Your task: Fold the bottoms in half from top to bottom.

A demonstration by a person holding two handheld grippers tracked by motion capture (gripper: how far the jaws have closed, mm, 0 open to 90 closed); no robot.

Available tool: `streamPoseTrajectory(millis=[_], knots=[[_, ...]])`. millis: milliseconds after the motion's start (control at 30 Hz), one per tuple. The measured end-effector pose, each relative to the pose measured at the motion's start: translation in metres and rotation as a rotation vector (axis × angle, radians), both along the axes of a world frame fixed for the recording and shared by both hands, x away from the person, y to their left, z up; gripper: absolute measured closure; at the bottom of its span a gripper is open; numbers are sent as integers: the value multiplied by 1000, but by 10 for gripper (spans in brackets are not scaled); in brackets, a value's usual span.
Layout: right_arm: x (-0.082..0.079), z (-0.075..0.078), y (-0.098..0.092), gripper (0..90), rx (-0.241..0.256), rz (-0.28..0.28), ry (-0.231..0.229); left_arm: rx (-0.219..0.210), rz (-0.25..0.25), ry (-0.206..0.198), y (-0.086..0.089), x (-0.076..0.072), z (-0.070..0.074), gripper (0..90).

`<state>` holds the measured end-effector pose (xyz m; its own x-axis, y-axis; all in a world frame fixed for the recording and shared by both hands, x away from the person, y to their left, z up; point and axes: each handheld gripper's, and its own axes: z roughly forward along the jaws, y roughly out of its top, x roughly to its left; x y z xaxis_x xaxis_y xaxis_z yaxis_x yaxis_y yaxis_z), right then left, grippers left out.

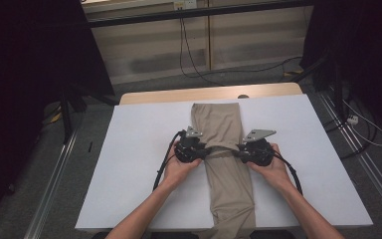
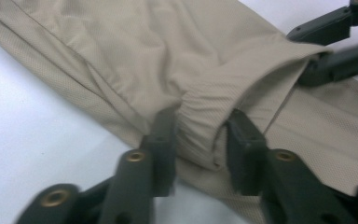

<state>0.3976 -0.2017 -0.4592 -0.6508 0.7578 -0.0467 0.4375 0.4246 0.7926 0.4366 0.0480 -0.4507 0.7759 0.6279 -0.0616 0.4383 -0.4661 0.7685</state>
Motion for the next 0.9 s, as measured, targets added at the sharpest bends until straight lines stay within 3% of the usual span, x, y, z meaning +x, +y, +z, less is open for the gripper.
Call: streamPoseTrajectory(millis=[67,233,433,567,900], knots=[[0,2,0,784,9,-4,6,-16,6,14,-1,0,0,623],[-1,9,-1,849,23,-17,13,-39,-7,14,-5,-2,11,843],[-9,44,-8,852,85,-3,-9,-86,-54,2,-2,-17,43,857],[-29,54,-10,853,97,34,4,-91,-99,4,4,-41,52,857],[-103,61,-9,853,111,105,45,-78,-225,35,16,-103,64,856]])
